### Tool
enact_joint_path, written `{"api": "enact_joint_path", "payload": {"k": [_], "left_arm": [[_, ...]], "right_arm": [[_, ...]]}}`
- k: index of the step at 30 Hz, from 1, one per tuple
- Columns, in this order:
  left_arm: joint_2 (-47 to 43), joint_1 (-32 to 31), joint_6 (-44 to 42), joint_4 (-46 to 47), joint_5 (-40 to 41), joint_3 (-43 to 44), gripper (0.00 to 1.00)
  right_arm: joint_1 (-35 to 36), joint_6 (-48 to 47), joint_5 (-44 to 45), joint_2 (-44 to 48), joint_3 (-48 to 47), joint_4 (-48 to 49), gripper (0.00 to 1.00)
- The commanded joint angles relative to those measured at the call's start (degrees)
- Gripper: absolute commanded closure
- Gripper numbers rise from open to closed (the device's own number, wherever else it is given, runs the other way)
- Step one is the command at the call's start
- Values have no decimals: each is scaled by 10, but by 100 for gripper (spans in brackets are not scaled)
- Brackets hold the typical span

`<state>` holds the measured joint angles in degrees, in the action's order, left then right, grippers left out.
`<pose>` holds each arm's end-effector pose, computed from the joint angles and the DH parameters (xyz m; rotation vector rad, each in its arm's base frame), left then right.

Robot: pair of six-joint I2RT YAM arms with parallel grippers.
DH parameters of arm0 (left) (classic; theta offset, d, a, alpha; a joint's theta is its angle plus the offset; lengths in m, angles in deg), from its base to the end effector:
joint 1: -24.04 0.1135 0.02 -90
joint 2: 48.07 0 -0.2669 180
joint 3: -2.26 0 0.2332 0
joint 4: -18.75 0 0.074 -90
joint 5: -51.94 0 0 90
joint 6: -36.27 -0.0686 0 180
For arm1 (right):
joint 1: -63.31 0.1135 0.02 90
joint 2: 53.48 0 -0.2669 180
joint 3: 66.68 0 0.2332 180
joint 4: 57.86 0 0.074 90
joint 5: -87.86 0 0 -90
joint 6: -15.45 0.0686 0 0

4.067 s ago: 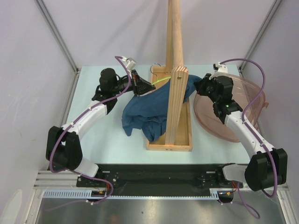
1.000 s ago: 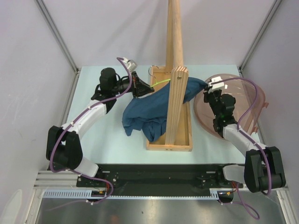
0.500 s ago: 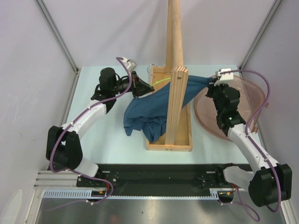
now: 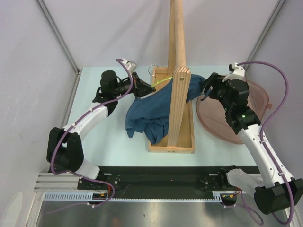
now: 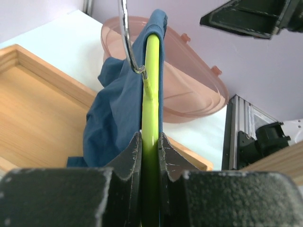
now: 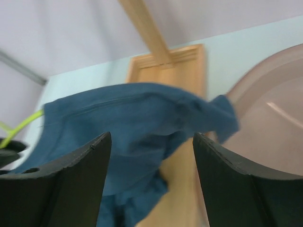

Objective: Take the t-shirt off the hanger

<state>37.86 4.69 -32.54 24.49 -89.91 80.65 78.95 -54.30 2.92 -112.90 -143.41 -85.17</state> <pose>0.3110 -0.1664 0.3455 0.7174 1.5886 -1.2485 0.2395 0.0608 0.3880 0.1359 1.7547 0.3808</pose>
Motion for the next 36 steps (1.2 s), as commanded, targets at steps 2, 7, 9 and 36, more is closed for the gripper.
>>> {"api": "enact_joint_path", "payload": {"k": [2, 7, 9, 36], "left_arm": [[-13, -41, -38, 20, 58, 17, 100], [8, -50, -44, -9, 76, 39, 100], [10, -51, -44, -8, 79, 38, 100], [-9, -56, -66, 24, 34, 15, 100]], "right_arm": [[39, 100, -91, -60, -15, 67, 27], [102, 54, -59, -131, -49, 107, 27], [111, 47, -21, -146, -58, 111, 28], [169, 73, 138, -194, -102, 128, 63]]}}
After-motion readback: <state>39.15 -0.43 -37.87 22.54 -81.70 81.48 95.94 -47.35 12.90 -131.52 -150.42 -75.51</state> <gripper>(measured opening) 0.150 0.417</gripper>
